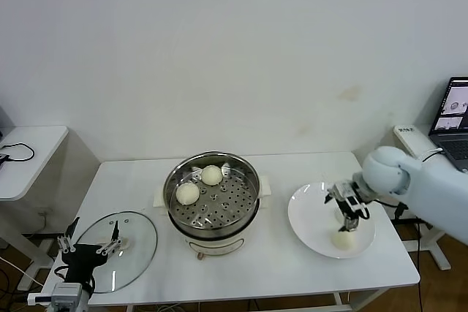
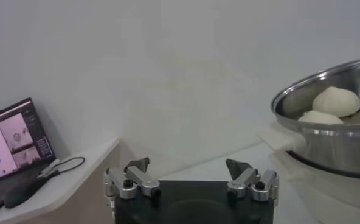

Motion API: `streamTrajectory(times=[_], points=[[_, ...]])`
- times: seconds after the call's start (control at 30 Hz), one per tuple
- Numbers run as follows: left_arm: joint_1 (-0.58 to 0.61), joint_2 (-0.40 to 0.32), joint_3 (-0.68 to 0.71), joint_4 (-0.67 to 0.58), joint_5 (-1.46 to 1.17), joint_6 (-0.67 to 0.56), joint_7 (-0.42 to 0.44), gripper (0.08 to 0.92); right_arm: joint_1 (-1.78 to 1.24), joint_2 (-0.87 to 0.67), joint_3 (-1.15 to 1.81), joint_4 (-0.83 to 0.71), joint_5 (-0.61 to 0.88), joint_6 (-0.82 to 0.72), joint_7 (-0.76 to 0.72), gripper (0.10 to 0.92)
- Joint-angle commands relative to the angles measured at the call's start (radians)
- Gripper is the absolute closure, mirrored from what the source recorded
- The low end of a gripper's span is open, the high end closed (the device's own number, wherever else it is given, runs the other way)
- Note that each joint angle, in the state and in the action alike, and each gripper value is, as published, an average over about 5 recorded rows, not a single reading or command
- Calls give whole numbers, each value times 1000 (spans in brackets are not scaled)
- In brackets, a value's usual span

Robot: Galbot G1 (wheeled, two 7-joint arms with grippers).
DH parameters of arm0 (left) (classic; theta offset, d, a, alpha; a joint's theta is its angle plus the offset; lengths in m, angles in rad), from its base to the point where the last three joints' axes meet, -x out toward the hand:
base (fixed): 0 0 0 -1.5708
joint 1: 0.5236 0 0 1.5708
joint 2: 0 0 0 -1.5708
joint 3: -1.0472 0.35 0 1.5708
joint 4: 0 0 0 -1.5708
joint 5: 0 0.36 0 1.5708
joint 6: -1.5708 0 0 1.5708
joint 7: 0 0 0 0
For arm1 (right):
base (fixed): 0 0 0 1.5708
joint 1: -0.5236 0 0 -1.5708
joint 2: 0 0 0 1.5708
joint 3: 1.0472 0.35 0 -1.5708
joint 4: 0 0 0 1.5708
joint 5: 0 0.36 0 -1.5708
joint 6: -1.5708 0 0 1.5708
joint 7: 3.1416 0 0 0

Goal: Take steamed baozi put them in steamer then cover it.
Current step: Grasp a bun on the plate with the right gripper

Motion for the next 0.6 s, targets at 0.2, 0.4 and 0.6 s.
streamTrajectory(times=[0.2, 0.4, 0.6], points=[[-2, -2, 3, 3, 3, 1, 0, 177, -260, -20, 174, -83, -116, 18, 14, 203], [0, -2, -1, 4, 2, 1, 1, 177, -275, 28, 193, -130, -121, 12, 20, 203], [-1, -6, -1, 5, 3, 1, 0, 177, -279, 59, 193, -154, -122, 7, 28, 238]])
